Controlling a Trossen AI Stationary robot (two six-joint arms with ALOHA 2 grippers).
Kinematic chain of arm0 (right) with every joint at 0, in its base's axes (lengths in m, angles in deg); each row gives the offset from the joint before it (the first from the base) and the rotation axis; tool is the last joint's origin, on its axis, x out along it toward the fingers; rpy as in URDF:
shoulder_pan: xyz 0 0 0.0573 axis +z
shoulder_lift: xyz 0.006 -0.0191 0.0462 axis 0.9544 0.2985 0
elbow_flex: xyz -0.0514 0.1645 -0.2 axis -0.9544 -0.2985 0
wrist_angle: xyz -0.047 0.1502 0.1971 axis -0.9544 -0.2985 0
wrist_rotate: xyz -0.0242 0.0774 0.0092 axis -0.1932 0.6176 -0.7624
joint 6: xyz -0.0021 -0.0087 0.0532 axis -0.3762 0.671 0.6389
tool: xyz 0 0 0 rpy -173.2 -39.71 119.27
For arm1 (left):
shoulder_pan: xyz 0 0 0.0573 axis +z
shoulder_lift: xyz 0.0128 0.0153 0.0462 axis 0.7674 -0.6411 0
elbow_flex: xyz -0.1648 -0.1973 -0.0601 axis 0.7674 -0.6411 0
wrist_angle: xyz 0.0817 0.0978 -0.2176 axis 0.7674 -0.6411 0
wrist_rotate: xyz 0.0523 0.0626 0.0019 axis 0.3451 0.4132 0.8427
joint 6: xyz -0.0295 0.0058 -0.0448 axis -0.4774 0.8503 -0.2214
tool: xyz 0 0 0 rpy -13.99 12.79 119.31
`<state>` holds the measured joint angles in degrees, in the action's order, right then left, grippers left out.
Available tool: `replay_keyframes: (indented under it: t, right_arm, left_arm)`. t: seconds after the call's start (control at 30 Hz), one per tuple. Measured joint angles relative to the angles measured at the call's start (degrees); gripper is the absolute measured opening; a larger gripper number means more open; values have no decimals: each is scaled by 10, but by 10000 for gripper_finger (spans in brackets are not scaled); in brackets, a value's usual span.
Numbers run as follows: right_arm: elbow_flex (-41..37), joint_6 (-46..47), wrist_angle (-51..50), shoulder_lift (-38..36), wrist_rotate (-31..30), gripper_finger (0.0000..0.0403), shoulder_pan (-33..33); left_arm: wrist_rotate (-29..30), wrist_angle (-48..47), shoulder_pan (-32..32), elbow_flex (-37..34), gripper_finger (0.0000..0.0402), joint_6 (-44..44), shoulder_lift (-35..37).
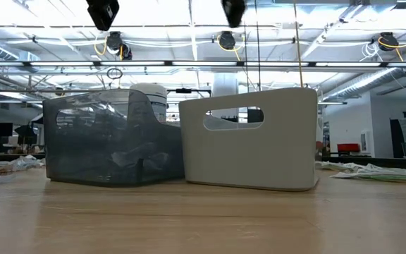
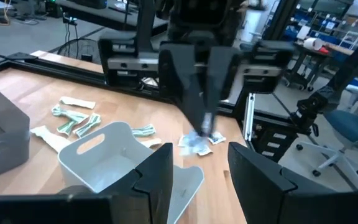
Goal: Pick & Place First Aid Supplies
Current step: Put the blue alcohol pad into the bottom black bin
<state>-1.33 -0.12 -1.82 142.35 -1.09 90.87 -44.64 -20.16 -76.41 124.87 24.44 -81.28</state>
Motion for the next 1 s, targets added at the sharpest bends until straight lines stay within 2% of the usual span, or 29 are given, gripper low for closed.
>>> replay_keyframes:
  t: [0.13,0.27,0.63,0.87,0.93,1.0]
  right_arm:
    - [54,-18,2,37,3,0,-5]
    - [89,-32,1,67,38,0,-11]
    - [98,-30,0,79,54,0,-10]
    - [98,10,-12,79,75,0,-13]
    - [98,14,-18,79,80,0,-14]
    - [98,14,-17,79,86,0,-14]
  left_arm:
    - [0,-18,0,0,157,-3,0]
    - [-9,-22,0,0,157,-3,0]
    - [-77,-26,0,0,156,-12,0]
    - [-184,-47,-1,0,156,-19,0]
    - [-185,-46,0,0,156,-12,0]
    - [-152,-44,-1,0,156,-9,0]
